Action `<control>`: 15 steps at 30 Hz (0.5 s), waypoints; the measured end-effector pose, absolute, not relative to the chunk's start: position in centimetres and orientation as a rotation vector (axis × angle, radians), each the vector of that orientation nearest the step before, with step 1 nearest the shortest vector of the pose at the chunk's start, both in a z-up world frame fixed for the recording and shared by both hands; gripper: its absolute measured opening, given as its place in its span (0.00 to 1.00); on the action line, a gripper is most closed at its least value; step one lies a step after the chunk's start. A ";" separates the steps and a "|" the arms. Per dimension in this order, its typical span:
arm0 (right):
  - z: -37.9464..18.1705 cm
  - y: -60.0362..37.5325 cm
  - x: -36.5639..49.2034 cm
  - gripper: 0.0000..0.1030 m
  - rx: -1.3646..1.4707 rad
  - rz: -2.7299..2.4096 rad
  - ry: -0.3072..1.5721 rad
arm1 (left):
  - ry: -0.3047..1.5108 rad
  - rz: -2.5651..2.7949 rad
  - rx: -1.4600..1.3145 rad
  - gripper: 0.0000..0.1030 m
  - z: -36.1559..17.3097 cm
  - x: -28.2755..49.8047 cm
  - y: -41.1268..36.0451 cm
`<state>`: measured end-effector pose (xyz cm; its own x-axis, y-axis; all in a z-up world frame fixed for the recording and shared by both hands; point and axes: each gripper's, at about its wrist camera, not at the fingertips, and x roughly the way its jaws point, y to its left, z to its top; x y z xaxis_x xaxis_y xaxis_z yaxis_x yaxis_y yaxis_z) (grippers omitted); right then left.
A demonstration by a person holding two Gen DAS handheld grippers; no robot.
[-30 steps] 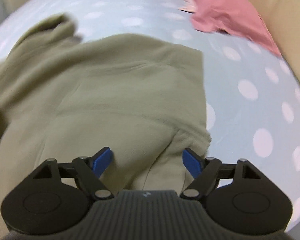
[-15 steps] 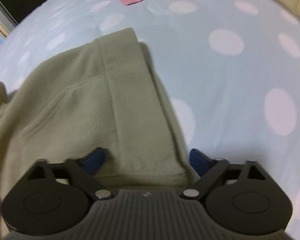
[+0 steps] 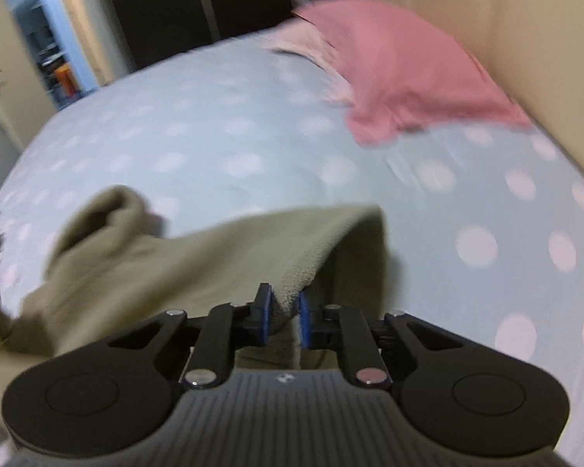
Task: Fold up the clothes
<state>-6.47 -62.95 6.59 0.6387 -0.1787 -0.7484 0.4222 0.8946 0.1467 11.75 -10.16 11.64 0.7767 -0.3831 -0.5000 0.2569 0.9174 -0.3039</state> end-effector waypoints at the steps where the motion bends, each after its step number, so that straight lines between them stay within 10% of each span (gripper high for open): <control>1: 7.6 -61.5 -6.8 0.14 0.307 -0.319 0.803 | 0.542 -0.325 -0.221 0.06 13.5 11.9 -8.9; 8: 10.1 -49.8 -9.8 0.13 0.185 -0.059 0.832 | 0.431 -0.165 -0.182 0.06 19.2 11.0 -1.2; 15: 6.1 -43.7 -11.2 0.13 0.119 0.084 1.012 | 0.613 -0.077 -0.146 0.06 13.7 10.2 4.0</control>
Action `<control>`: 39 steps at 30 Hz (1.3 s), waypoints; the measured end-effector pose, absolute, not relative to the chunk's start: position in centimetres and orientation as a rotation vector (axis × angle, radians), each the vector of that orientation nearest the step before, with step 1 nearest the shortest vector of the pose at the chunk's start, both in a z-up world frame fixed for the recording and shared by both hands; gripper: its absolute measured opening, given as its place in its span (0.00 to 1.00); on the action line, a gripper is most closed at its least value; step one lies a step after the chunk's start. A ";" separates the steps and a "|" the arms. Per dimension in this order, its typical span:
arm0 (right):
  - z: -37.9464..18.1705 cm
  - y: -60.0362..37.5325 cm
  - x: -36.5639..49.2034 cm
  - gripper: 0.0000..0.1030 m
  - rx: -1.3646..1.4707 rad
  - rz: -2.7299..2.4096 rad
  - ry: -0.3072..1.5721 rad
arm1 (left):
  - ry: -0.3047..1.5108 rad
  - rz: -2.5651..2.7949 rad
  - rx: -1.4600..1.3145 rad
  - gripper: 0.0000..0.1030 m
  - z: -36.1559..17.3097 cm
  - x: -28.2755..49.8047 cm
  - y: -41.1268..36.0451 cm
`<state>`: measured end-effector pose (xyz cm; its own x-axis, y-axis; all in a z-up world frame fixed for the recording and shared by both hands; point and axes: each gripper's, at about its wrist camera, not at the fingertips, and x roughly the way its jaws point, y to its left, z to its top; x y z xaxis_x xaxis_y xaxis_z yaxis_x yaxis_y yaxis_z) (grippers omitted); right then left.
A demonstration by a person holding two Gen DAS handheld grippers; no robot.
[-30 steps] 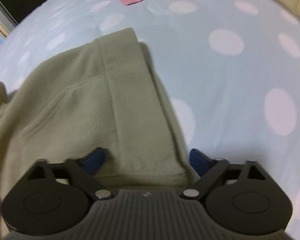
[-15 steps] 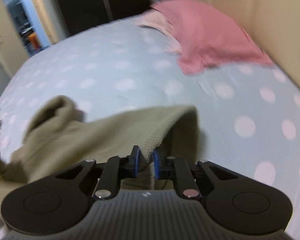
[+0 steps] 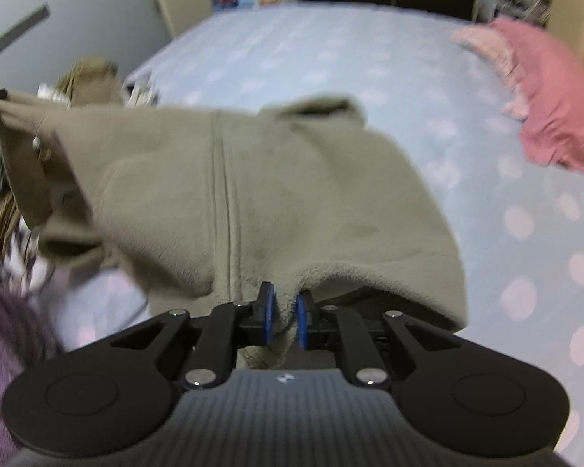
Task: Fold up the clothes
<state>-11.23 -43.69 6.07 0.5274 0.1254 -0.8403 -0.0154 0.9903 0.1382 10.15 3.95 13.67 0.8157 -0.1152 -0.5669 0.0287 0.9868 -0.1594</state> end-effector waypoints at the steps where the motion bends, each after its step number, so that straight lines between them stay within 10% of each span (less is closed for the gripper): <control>1: 5.3 -43.4 -11.3 0.14 0.117 0.093 1.044 | 0.644 -0.070 -0.151 0.06 12.4 9.8 4.9; 14: 6.1 -45.0 -11.0 0.41 0.058 -0.010 1.109 | 0.889 -0.153 -0.114 0.15 7.1 6.6 9.0; 20: 6.6 -45.3 -9.1 0.54 0.026 -0.038 1.093 | 0.854 -0.221 -0.029 0.51 9.2 4.7 7.6; 26: 5.1 -44.6 -5.7 0.56 -0.007 -0.029 1.111 | 0.808 -0.304 0.032 0.65 10.7 4.9 6.1; 39: 0.9 -45.2 6.5 0.67 -0.014 -0.008 1.053 | 1.012 -0.340 -0.091 0.71 3.2 11.9 3.7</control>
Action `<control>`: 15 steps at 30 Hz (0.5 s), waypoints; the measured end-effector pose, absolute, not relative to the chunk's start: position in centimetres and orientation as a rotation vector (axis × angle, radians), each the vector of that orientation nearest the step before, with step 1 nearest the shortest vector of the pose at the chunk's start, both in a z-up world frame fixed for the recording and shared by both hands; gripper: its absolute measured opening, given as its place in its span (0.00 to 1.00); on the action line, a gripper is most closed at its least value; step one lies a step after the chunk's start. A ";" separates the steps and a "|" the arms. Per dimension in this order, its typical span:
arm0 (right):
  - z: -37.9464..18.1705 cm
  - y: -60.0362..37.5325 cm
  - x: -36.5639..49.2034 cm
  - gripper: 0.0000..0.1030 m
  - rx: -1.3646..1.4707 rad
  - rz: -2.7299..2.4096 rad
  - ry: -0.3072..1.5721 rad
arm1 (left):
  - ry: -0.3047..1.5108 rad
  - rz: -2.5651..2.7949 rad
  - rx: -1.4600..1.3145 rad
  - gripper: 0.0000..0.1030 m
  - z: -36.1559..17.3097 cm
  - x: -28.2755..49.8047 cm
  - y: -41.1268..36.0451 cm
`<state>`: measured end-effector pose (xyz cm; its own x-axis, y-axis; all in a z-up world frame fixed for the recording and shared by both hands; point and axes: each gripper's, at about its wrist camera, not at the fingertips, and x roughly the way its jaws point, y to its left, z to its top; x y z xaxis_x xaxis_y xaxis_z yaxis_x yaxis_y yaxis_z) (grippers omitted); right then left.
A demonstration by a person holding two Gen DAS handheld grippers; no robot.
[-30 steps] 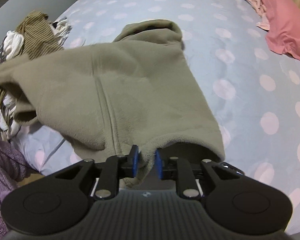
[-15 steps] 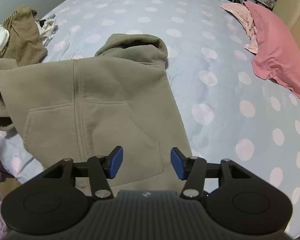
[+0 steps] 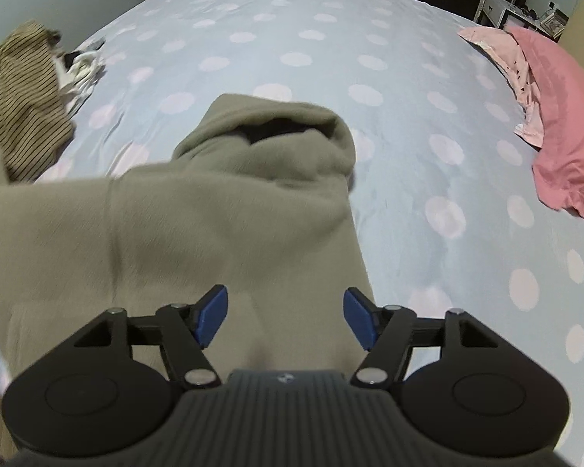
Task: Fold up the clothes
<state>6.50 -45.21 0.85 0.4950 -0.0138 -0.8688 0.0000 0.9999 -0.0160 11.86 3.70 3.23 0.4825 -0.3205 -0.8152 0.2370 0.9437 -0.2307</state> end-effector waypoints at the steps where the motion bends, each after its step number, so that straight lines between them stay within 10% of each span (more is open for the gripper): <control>1: 0.3 -45.6 7.7 0.68 -0.015 -0.017 1.048 | 1.027 -0.332 -0.097 0.71 2.6 12.2 3.6; 15: -9.2 -52.6 19.4 0.73 0.155 0.038 1.156 | 1.235 -0.254 -0.357 0.58 -5.0 16.1 4.7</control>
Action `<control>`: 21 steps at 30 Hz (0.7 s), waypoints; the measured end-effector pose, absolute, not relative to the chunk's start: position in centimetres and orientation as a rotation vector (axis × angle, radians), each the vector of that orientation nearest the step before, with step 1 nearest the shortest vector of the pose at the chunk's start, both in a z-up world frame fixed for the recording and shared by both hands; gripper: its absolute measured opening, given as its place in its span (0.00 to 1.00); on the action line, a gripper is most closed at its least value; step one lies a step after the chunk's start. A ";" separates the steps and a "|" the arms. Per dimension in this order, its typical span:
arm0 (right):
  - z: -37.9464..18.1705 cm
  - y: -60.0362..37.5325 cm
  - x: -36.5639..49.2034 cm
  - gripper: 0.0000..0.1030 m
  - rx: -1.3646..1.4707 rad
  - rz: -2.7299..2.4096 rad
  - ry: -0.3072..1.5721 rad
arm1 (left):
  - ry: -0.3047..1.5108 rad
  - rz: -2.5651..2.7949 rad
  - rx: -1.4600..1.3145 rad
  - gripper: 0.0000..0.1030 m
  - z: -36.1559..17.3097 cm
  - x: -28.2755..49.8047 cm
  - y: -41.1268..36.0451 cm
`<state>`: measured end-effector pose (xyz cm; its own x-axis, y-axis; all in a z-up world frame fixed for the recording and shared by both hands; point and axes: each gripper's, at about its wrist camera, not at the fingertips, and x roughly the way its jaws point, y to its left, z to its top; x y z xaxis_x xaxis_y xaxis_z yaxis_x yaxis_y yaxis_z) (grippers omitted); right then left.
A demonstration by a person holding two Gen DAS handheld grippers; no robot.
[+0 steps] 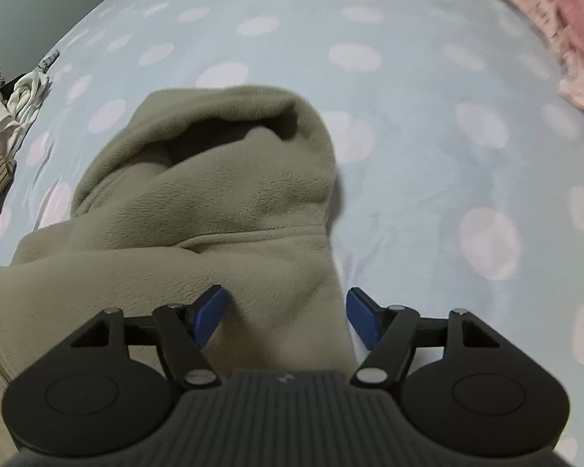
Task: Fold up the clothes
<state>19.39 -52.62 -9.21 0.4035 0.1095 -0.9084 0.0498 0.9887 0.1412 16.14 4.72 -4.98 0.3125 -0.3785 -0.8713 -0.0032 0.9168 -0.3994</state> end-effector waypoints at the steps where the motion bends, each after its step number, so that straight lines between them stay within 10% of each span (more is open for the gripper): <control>1: -9.8 -52.9 19.8 0.76 0.160 0.045 1.158 | 1.236 -0.254 -0.364 0.55 -5.2 16.2 4.7; 7: -13.3 -53.4 21.7 0.73 0.258 0.090 1.222 | 1.235 -0.268 -0.358 0.29 -5.3 16.8 4.2; 11: -13.4 -52.0 21.4 0.25 0.149 0.080 1.223 | 1.203 -0.282 -0.328 0.15 -4.6 16.9 3.9; 13: -12.5 -52.3 20.9 0.17 0.156 0.065 1.207 | 1.175 -0.288 -0.310 0.14 -4.0 16.7 3.7; 21: -4.5 -51.3 17.0 0.10 0.034 -0.074 1.045 | 0.972 -0.356 -0.259 0.11 1.4 15.8 2.2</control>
